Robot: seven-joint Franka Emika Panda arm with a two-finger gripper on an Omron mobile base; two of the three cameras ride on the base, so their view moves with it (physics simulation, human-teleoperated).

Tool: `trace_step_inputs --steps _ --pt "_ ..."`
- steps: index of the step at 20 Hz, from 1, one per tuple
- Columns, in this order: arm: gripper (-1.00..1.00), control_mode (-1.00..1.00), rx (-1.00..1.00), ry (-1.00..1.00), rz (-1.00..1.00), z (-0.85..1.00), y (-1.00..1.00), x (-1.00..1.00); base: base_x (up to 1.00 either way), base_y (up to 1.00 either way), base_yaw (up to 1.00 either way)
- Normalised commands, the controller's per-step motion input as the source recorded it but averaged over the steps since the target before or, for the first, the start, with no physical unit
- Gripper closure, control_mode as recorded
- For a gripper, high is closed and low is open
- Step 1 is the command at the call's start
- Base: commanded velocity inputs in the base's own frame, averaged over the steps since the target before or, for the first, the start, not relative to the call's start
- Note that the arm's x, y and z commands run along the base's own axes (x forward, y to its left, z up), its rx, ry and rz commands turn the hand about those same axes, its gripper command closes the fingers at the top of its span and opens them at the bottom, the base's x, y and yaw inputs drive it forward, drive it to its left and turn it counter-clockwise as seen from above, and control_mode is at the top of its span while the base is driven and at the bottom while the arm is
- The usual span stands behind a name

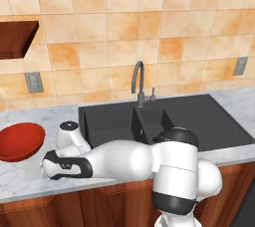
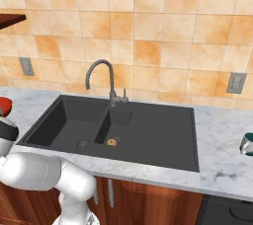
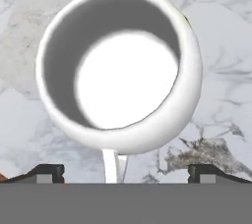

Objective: Clear the mugs and bowl far away from the sink.

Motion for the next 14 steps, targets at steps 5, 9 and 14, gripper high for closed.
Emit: trace_step_inputs --steps 5,9,14 --pt "-1.0 -1.0 0.0 0.0 0.0 -0.06 0.12 0.19 0.0 0.0 0.0" --pt "1.0 -1.0 0.0 0.0 0.0 -0.07 0.14 0.03 0.0 0.0 0.0" --pt "1.0 -1.0 0.0 0.0 0.0 -0.07 0.01 -0.01 0.0 0.0 0.0"
